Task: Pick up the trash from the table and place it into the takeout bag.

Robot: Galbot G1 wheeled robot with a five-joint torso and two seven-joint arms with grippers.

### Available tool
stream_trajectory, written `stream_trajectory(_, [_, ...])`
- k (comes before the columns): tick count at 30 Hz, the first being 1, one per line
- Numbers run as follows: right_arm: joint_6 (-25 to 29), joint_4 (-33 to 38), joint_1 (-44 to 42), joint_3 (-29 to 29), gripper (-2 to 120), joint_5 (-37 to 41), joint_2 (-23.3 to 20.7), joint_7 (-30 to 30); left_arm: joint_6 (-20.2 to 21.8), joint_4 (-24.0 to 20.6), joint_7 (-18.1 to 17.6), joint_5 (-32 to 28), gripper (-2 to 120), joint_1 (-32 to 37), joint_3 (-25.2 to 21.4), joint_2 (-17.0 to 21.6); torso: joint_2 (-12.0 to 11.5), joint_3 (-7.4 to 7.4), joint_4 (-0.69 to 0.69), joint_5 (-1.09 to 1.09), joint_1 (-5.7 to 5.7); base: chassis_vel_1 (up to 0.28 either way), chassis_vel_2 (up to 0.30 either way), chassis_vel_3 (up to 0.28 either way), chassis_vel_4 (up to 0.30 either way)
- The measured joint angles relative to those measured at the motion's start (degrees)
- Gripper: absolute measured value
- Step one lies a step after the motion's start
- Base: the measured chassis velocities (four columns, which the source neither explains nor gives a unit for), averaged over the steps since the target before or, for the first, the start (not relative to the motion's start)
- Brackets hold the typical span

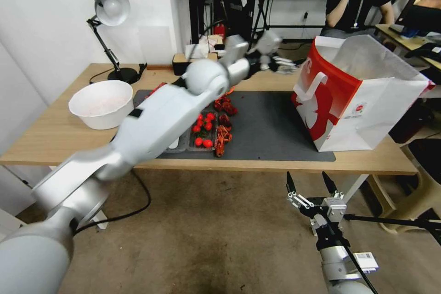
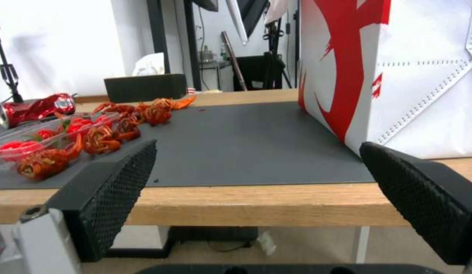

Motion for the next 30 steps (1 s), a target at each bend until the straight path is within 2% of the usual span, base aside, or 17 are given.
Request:
stream_trajectory(1, [0.0,0.0,0.0,0.0,100,0.0,0.0,0.0,0.0,0.0,0.0,0.0,100,0.0,0.0,0.0,0.0,0.0,0.0,0.0,0.0,0.0,0.0,0.0,0.0])
stream_trajectory(4, [-0.05,0.34,-0.06,0.17,100,-0.06,0.16,0.0,0.54,-5.59,-1.35,2.33,100,7.14,-6.08,4.29,0.0,0.0,-0.01,0.01,0.0,0.0,0.0,0.0,0.0])
stream_trajectory(5, [-0.05,0.34,-0.06,0.17,100,-0.06,0.16,0.0,0.54,-5.59,-1.35,2.33,100,7.14,-6.08,4.29,0.0,0.0,-0.01,0.01,0.0,0.0,0.0,0.0,0.0])
stream_trajectory(8, [-0.05,0.4,-0.06,0.34,100,-0.06,0.15,0.02,-0.45,-11.29,-5.44,4.22,100,13.96,-10.73,7.33,0.0,0.0,-0.01,0.01,0.0,0.0,0.0,0.0,0.0])
stream_trajectory(9, [-0.05,0.4,-0.06,0.34,100,-0.06,0.15,0.02,-0.45,-11.29,-5.44,4.22,100,13.96,-10.73,7.33,0.0,0.0,-0.01,0.01,0.0,0.0,0.0,0.0,0.0])
stream_trajectory(13, [-0.06,0.35,0.07,0.3,100,-0.06,0.14,0.04,-2.33,-19.05,-11.25,6.2,100,24.77,-17.48,10.39,0.0,-0.01,-0.02,0.02,0.0,0.0,0.0,0.0,0.0])
stream_trajectory(14, [-0.06,0.35,0.07,0.3,100,-0.06,0.14,0.04,-2.33,-19.05,-11.25,6.2,100,24.77,-17.48,10.39,0.0,-0.01,-0.02,0.02,0.0,0.0,0.0,0.0,0.0])
stream_trajectory(16, [-0.15,0.34,0.19,0.16,100,-0.06,0.06,0.04,-2.86,-22.89,-15.59,6.62,100,32.05,-22.52,11.58,0.0,0.0,0.01,0.0,0.0,0.0,0.0,0.0,0.0])
stream_trajectory(17, [-0.15,0.34,0.19,0.16,100,-0.06,0.06,0.04,-2.86,-22.89,-15.59,6.62,100,32.05,-22.52,11.58,0.0,0.0,0.01,0.0,0.0,0.0,0.0,0.0,0.0])
stream_trajectory(19, [-0.2,0.37,0.18,0.11,100,-0.06,-0.12,0.05,-3.02,-25.61,-18.6,7.86,100,37.18,-25.83,12.22,0.0,-0.01,-0.01,0.03,0.0,0.0,0.0,0.0,0.0])
stream_trajectory(20, [-0.2,0.37,0.18,0.11,100,-0.06,-0.12,0.05,-3.02,-25.61,-18.6,7.86,100,37.18,-25.83,12.22,0.0,-0.01,-0.01,0.03,0.0,0.0,0.0,0.0,0.0])
stream_trajectory(22, [-0.21,0.51,0.1,0.09,100,-0.06,-0.22,0.05,-1.83,-28.47,-21.52,10.88,100,42.83,-28.84,12.33,0.0,0.0,-0.02,0.03,0.0,0.0,0.0,0.0,0.0])
stream_trajectory(23, [-0.21,0.51,0.1,0.09,100,-0.06,-0.22,0.05,-1.83,-28.47,-21.52,10.88,100,42.83,-28.84,12.33,0.0,0.0,-0.02,0.03,0.0,0.0,0.0,0.0,0.0])
stream_trajectory(25, [-0.21,0.58,-0.07,0.02,100,-0.11,-0.21,0.05,-1.02,-31.06,-24.15,15.15,100,49.52,-31.9,11.49,0.0,0.0,-0.01,0.02,0.0,0.0,0.0,0.0,0.0])
stream_trajectory(26, [-0.21,0.58,-0.07,0.02,100,-0.11,-0.21,0.05,-1.02,-31.06,-24.15,15.15,100,49.52,-31.9,11.49,0.0,0.0,-0.01,0.02,0.0,0.0,0.0,0.0,0.0])
stream_trajectory(28, [-0.21,0.64,-0.29,-0.02,100,-0.18,-0.1,0.03,-0.36,-33.35,-26.38,17.7,100,55.52,-34.68,10.03,0.01,0.0,0.0,0.03,0.0,0.0,0.0,0.0,0.0])
stream_trajectory(30, [-0.2,0.65,-0.37,-0.04,100,-0.21,-0.08,0.02,-0.32,-34.23,-27.31,18.13,100,57.81,-35.82,9.34,0.01,-0.01,-0.01,0.04,0.0,0.0,0.0,0.0,0.0])
